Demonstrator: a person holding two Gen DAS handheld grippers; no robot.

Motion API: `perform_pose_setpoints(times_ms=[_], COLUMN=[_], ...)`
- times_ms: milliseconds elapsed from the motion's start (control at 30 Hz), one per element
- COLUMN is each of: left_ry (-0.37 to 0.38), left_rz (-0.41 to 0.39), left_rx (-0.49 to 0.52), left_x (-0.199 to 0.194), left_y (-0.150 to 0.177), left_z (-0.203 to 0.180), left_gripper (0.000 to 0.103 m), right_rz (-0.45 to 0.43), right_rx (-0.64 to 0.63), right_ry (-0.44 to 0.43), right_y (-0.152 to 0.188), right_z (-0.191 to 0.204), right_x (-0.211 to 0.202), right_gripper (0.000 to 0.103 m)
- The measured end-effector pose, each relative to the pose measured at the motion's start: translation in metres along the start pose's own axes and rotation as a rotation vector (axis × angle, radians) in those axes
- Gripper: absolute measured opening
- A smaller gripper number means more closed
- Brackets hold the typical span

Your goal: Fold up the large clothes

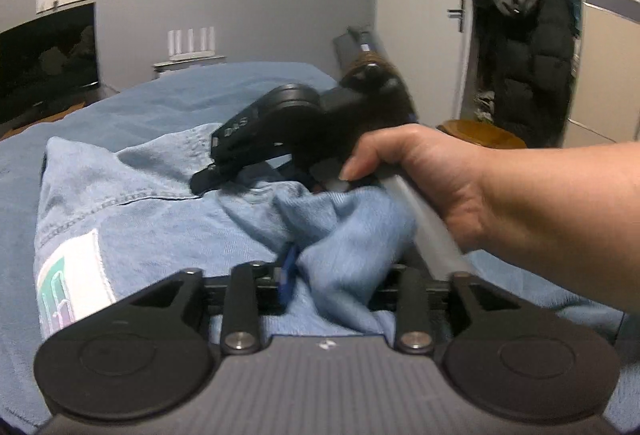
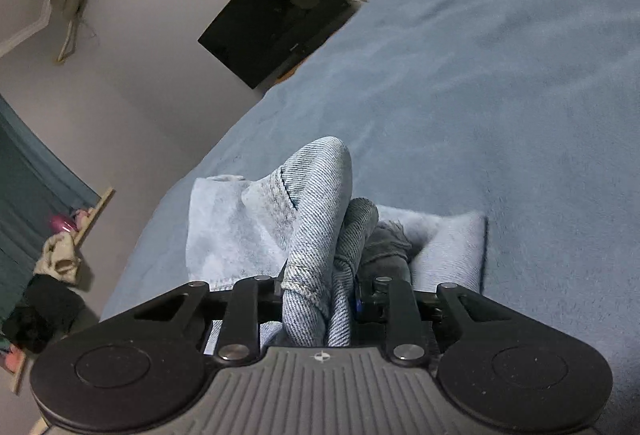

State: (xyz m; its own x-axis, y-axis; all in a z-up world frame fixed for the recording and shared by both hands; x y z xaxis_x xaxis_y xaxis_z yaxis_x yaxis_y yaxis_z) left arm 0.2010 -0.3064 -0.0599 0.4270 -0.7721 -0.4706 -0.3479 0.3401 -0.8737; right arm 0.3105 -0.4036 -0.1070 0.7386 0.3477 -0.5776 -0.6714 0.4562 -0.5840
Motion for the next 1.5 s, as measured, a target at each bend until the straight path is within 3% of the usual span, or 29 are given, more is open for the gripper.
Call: perform_pose_setpoints(times_ms=[33, 100, 167, 233, 300, 333, 367, 400, 500, 600, 667, 833, 933, 1033, 1200, 1333, 1400, 1500], left_ry=[0.012, 0.037, 0.062, 0.066, 0.015, -0.013, -0.031, -0.045, -0.086, -0.107, -0.096, -0.076, -0.077, -0.051, -0.072, -0.096, -0.093, -0.096], left_rz=[0.011, 0.038, 0.023, 0.026, 0.048, 0.06, 0.058, 0.047, 0.004, 0.0, 0.015, 0.052, 0.068, 0.087, 0.125, 0.127, 0.122, 0.084], left_rx=[0.021, 0.057, 0.077, 0.103, 0.118, 0.095, 0.06, 0.011, -0.129, -0.196, -0.227, -0.181, -0.137, -0.119, -0.038, -0.03, -0.057, -0.092], left_x=[0.0, -0.008, -0.028, -0.05, -0.065, -0.07, -0.075, -0.081, -0.098, -0.105, -0.102, -0.084, -0.078, -0.076, -0.067, -0.067, -0.071, -0.084], left_y=[0.001, 0.0, 0.0, 0.004, 0.009, 0.012, 0.014, 0.015, 0.013, 0.016, 0.024, 0.04, 0.043, 0.044, 0.048, 0.053, 0.051, 0.04], left_z=[-0.004, -0.016, -0.024, -0.022, -0.009, 0.004, 0.019, 0.033, 0.071, 0.097, 0.105, 0.098, 0.098, 0.099, 0.096, 0.098, 0.099, 0.1], left_gripper=[0.047, 0.067, 0.077, 0.078, 0.078, 0.078, 0.078, 0.078, 0.078, 0.078, 0.078, 0.078, 0.078, 0.078, 0.08, 0.081, 0.081, 0.081], right_rz=[0.0, -0.004, -0.002, 0.0, 0.007, -0.004, -0.032, -0.061, -0.145, -0.242, -0.255, -0.2, -0.139, -0.06, -0.088, -0.188, -0.253, -0.282], right_rx=[0.004, -0.016, -0.022, -0.028, -0.032, -0.048, -0.075, -0.1, -0.15, -0.295, -0.391, -0.569, -0.631, -0.592, -0.563, -0.44, -0.439, -0.504], right_ry=[0.002, 0.003, -0.006, -0.006, -0.001, 0.024, 0.072, 0.109, 0.175, 0.222, 0.191, 0.241, 0.331, 0.398, 0.488, 0.411, 0.359, 0.292], right_y=[0.0, 0.002, 0.001, -0.001, -0.003, -0.003, -0.007, -0.011, -0.023, -0.025, -0.019, -0.006, -0.002, 0.009, 0.022, 0.021, 0.026, 0.046], right_z=[-0.003, -0.003, -0.007, -0.007, -0.005, -0.005, -0.004, -0.001, 0.003, 0.025, 0.046, 0.079, 0.08, 0.06, 0.042, 0.052, 0.066, 0.089], right_x=[0.006, 0.008, 0.009, 0.01, 0.007, 0.0, -0.005, -0.01, -0.036, -0.058, -0.061, -0.029, -0.002, 0.009, 0.012, -0.023, -0.052, -0.091], right_gripper=[0.03, 0.031, 0.031, 0.032, 0.037, 0.046, 0.064, 0.067, 0.063, 0.051, 0.034, 0.019, 0.017, 0.015, 0.016, 0.023, 0.023, 0.023])
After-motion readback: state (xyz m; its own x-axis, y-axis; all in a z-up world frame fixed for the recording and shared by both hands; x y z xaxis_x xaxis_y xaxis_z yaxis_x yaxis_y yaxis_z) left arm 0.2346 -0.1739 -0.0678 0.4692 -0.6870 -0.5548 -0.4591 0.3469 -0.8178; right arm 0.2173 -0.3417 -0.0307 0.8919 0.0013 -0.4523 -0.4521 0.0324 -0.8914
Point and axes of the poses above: each gripper's, at about its wrist camera, not at the fingertips, and x roughly the way its jaws point, z to its left, y to its underside, the point moved 7 cm from there along x, roughly the way its jaws point, and after that the axes turned 11 degrees about y, right-handed, at the moved point
